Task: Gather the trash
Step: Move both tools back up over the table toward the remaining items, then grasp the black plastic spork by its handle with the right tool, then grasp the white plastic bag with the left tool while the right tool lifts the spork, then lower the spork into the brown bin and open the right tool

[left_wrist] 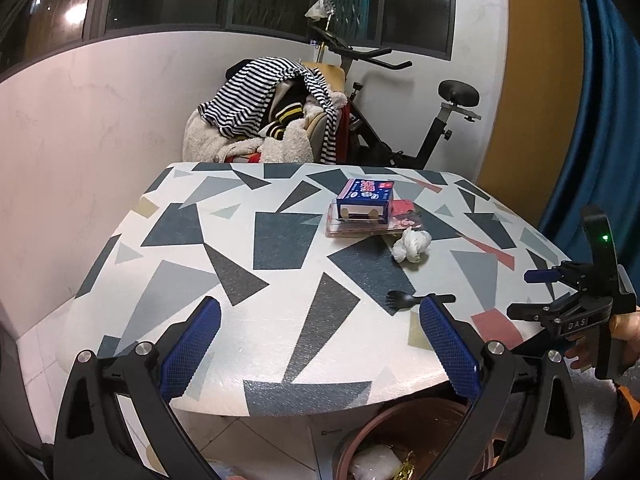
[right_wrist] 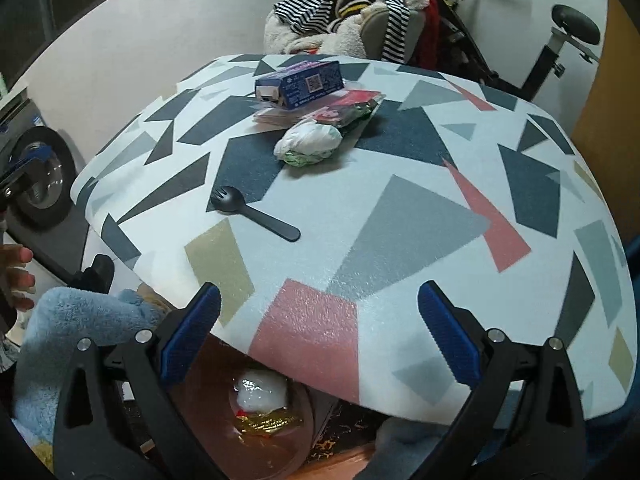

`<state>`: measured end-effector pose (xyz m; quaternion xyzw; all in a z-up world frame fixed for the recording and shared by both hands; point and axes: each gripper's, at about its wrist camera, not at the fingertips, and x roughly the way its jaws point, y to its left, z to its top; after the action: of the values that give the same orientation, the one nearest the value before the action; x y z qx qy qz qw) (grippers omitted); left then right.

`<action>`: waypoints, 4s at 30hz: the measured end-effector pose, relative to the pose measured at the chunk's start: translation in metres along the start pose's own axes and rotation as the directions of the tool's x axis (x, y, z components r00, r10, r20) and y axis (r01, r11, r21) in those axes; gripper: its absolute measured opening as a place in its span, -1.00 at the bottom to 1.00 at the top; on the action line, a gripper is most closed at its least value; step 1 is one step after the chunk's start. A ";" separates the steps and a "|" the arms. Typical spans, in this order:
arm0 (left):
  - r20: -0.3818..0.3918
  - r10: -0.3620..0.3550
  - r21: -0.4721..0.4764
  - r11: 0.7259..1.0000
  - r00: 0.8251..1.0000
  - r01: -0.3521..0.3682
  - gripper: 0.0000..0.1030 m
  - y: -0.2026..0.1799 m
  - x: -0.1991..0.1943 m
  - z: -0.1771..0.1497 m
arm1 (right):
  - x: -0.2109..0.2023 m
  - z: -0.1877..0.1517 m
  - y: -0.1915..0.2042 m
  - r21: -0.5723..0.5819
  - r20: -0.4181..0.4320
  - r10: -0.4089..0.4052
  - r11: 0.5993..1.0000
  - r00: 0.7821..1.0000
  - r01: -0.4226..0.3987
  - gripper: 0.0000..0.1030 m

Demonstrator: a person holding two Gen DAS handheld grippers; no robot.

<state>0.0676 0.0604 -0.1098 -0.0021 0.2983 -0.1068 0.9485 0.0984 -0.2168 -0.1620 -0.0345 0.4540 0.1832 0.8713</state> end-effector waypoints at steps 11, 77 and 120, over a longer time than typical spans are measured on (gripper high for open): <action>-0.044 0.020 0.003 1.000 0.999 -0.020 0.89 0.007 0.027 0.004 | 0.024 0.010 0.004 -0.019 -0.059 0.065 0.998 0.996 -0.066 0.89; -0.420 -0.165 0.116 0.966 0.892 0.233 -0.26 -0.123 0.252 0.048 | 0.004 0.023 -0.072 0.218 0.170 0.053 0.972 0.984 -0.090 -0.74; -0.232 -0.209 -0.032 0.978 0.950 0.207 -0.27 -0.053 -0.021 -0.077 | 0.017 -0.094 0.075 -0.033 -0.081 0.218 0.975 0.973 -0.221 -0.74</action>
<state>-0.0034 0.0172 -0.1574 -0.0242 0.4064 -0.2045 0.8902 0.0076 -0.1634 -0.2225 -0.0094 0.4840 0.2866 0.8267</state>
